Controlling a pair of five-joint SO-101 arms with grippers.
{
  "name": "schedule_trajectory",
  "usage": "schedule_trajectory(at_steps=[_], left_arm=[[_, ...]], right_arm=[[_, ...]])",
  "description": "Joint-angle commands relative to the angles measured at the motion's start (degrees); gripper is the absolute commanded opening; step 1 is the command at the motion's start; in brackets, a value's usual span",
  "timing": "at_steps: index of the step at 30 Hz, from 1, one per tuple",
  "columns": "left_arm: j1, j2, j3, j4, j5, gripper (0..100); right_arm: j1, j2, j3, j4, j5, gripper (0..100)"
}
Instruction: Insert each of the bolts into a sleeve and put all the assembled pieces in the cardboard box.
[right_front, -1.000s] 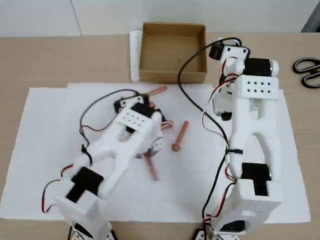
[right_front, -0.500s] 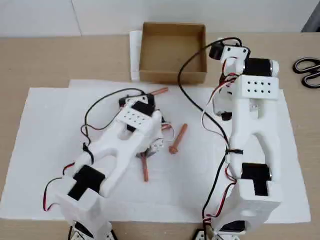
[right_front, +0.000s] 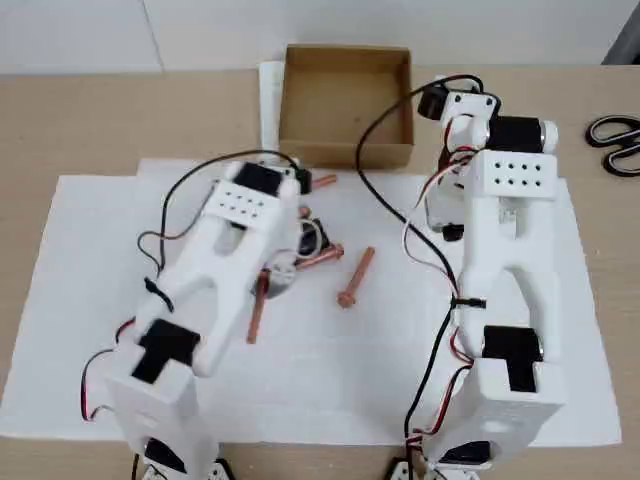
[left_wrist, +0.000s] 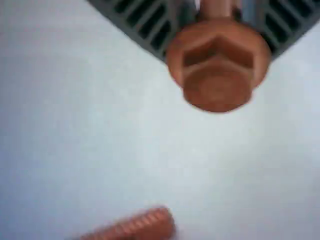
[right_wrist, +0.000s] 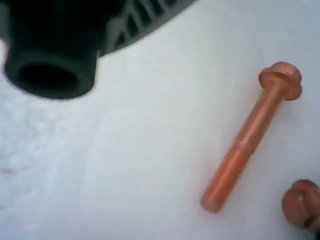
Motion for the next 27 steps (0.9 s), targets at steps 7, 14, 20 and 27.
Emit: schedule_trajectory(at_steps=[7, 14, 20, 27], left_arm=[[-8.35, 7.21, -1.89, -3.6, -17.32, 1], [-9.23, 1.41, -1.89, -8.0, -17.23, 1], [-13.54, -0.53, -1.54, -9.14, -17.58, 1], [-17.05, -0.53, -1.45, -11.69, -18.73, 1]], right_arm=[[0.04, -3.03, -0.18, 0.31, 0.26, 0.4], [0.22, -3.03, -0.18, 0.31, 0.35, 0.4], [0.04, -3.03, -0.18, -0.04, 0.35, 0.4], [-0.04, -3.03, -0.18, -0.92, 0.35, 0.4]])
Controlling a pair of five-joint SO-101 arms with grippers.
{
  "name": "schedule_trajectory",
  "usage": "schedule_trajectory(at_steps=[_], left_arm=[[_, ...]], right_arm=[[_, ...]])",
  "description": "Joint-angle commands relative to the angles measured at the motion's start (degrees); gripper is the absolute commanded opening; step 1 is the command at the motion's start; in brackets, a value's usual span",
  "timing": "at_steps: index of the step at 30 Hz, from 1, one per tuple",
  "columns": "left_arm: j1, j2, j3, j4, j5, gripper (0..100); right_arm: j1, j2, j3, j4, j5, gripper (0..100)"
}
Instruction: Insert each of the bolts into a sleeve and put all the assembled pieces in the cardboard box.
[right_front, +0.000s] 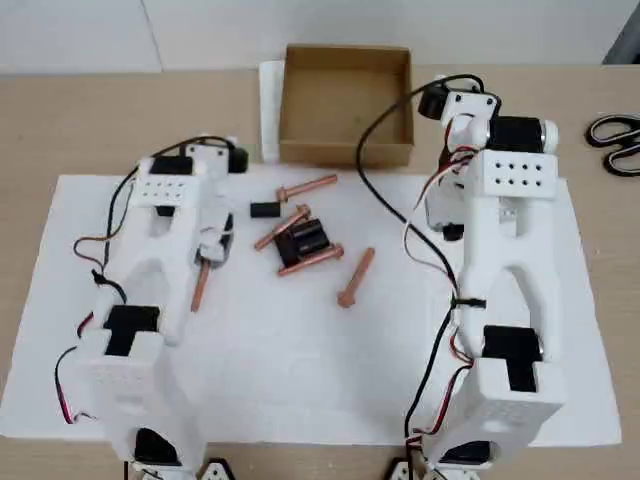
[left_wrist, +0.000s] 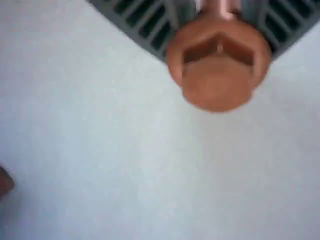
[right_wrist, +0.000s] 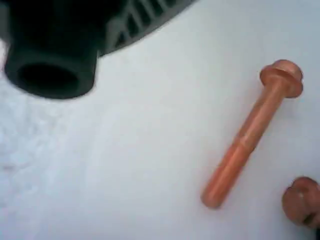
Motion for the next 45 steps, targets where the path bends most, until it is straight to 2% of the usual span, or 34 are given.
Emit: schedule_trajectory(at_steps=[1, 4, 8, 17, 22, 26, 32, 37, 45], left_arm=[[-0.53, -3.69, -1.19, -1.05, -0.62, 1], [-0.26, -3.69, -0.48, -1.23, -0.62, 2], [-0.26, -3.69, 1.71, -1.49, -2.11, 9], [-0.26, -3.69, 2.68, -3.87, -2.55, 9], [-0.26, -3.69, 5.14, -5.89, -2.64, 8], [-0.26, -3.69, 8.04, -7.74, -2.64, 0], [-0.18, -4.31, 8.22, -7.56, -2.46, 1], [-0.18, -4.31, 1.36, -1.23, -2.37, 1], [-0.26, -4.31, -13.85, 11.08, -2.37, 1]], right_arm=[[-0.04, -3.03, -0.18, -0.66, 0.35, 0.4], [-0.04, -3.03, -0.18, -0.66, 0.35, 0.4], [-0.04, -3.03, -0.18, -0.66, 0.35, 0.4], [-0.04, -3.03, -0.18, -0.66, 0.35, 0.4], [-0.04, -3.03, -0.18, -0.66, 0.35, 0.4], [-0.04, -3.03, -0.18, -0.66, 0.35, 0.4], [-0.13, -3.56, -0.35, -0.66, 0.35, 0.4], [-2.07, -6.81, -1.76, -0.4, 0.62, 0.5], [-7.69, -25.19, 1.85, -1.1, 0.44, 0.9]])
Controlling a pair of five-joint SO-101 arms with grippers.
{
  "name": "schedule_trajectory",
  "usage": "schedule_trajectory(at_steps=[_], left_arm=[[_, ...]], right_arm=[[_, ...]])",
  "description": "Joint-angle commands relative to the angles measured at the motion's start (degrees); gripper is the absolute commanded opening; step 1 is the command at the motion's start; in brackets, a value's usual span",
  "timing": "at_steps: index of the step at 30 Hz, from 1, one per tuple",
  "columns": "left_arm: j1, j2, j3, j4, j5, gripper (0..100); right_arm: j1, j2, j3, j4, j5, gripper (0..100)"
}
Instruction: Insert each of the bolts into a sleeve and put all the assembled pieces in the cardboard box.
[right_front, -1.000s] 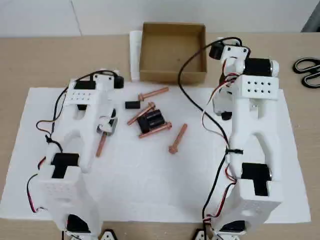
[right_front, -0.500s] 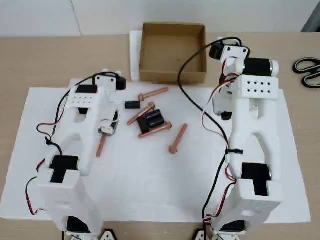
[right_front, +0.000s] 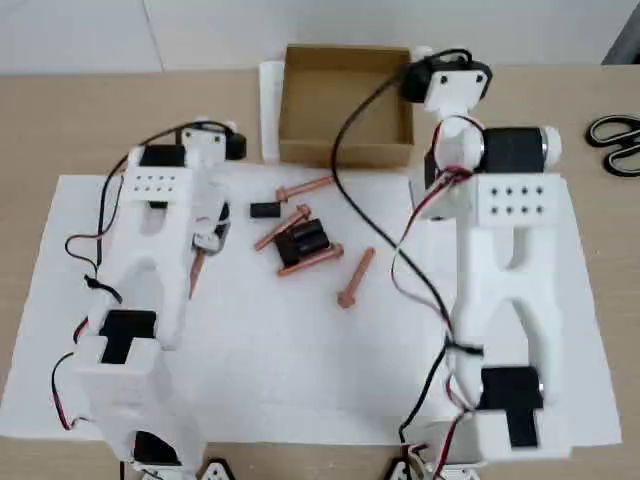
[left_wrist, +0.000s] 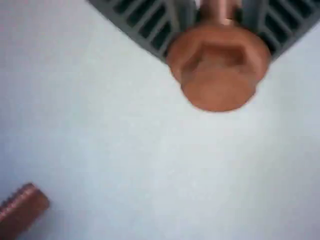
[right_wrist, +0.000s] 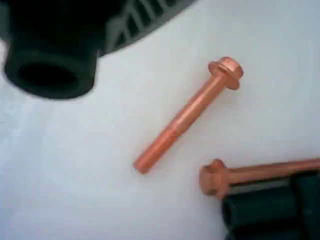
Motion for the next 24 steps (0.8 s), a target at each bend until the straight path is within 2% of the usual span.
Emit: schedule_trajectory(at_steps=[1, 5, 11, 17, 19, 24], left_arm=[[-0.18, -1.93, -7.43, 5.36, -0.35, 1], [-0.35, -1.93, -11.03, 7.74, -0.35, 1], [-0.09, -1.93, -12.0, 8.0, -0.26, 1], [-0.09, -1.93, -12.18, 8.0, -0.26, 1], [-0.09, -1.93, -12.18, 8.0, -0.26, 1], [-0.35, -1.93, -12.26, 7.82, -0.26, 1]], right_arm=[[-1.54, -11.47, 2.46, -1.89, 0.44, 1.1], [-1.71, -25.36, 16.88, -11.74, 0.62, 1.2], [-1.36, -47.96, 50.64, -38.37, 0.79, 1.0], [-1.27, -61.76, 78.95, -62.81, 3.34, 0.9], [-1.01, -65.71, 84.4, -66.51, 5.27, 0.9], [-0.84, -76.0, 93.1, -66.59, 8.62, 0.9]])
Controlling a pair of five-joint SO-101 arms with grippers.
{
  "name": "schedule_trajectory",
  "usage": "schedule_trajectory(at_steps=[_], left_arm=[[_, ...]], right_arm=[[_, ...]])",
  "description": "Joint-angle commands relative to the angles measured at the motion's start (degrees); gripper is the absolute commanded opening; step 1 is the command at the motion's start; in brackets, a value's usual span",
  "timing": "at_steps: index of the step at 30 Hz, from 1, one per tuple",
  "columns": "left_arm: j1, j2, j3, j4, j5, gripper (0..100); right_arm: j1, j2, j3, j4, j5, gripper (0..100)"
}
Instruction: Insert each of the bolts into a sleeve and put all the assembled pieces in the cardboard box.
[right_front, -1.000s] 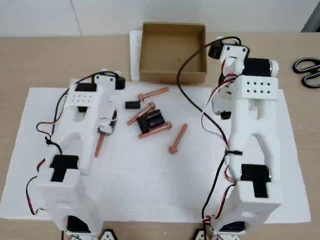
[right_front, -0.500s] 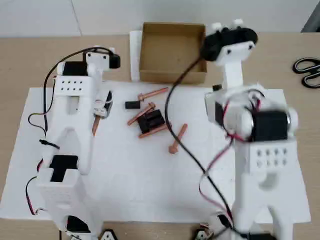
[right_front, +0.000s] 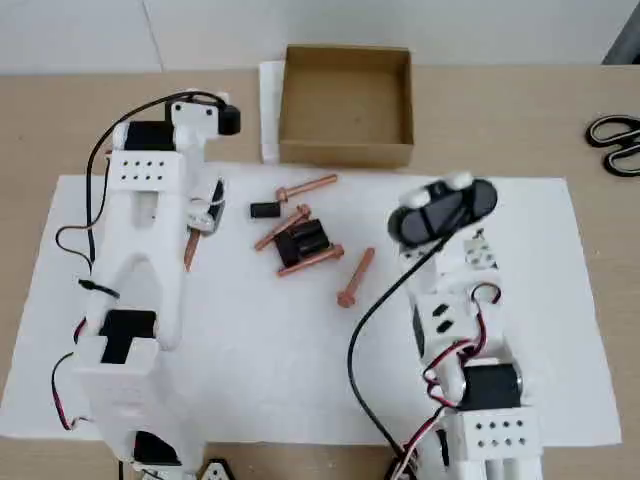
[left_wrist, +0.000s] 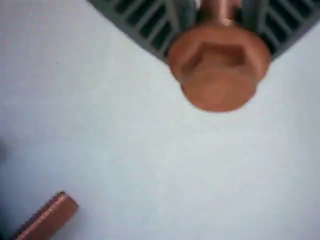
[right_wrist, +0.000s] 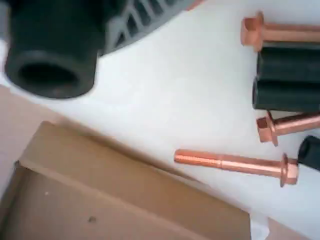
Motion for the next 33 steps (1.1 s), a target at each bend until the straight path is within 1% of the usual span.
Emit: schedule_trajectory(at_steps=[1, 3, 4, 9, 11, 15, 17, 19, 20, 22, 25, 27, 29, 31, 33], left_arm=[[-0.35, -2.02, -2.86, 0.7, -0.26, 1], [-0.26, -3.25, -4.09, 0.88, 0.26, 1], [-0.26, -4.75, -4.97, 0.88, 1.67, 1], [0.44, -14.68, -9.71, -0.35, 11.34, 1], [1.49, -18.64, -11.38, -0.53, 12.84, 1], [4.4, -26.11, -11.91, -0.62, 13.1, 1], [6.15, -28.66, -11.91, -0.7, 14.42, 1], [7.47, -30.33, -11.91, -1.05, 18.02, 1], [7.82, -30.68, -11.82, -1.85, 20.22, 1], [8.44, -31.3, -10.86, -3.52, 24.62, 1], [8.7, -31.74, -9.1, -6.77, 28.04, 1], [8.88, -33.76, -8.92, -7.82, 28.48, 1], [10.99, -37.8, -9.36, -7.91, 27.87, 1], [12.4, -43.96, -10.24, -7.65, 24.44, 1], [11.87, -49.41, -9.8, -7.65, 21.8, 1]], right_arm=[[0.84, -7.87, 5.01, -1.71, 1.76, 0.9], [1.01, -12.09, 8.88, -0.4, 1.41, 0.9], [1.19, -14.29, 11.25, -0.22, 1.05, 0.9], [0.92, -29.05, 21.63, -0.31, 0.7, 0.9], [0.84, -29.23, 23.82, -3.03, 0.62, 0.9], [0.57, -26.95, 26.02, -9.89, 0.62, 0.9], [-2.51, -26.95, 26.02, -11.82, 0.62, 0.9], [-6.55, -26.86, 26.02, -12.18, 0.53, 0.9], [-8.4, -26.86, 26.02, -12.09, -0.35, 0.9], [-11.21, -26.86, 26.02, -12.35, -4.48, 0.9], [-13.32, -26.86, 26.02, -12.0, -11.08, 0.9], [-13.49, -26.86, 26.02, -11.91, -12.92, 0.9], [-13.49, -26.86, 26.02, -11.74, -13.19, 0.9], [-13.49, -26.86, 26.02, -11.74, -13.27, 0.9], [-13.58, -26.86, 26.02, -11.74, -13.27, 0.9]])
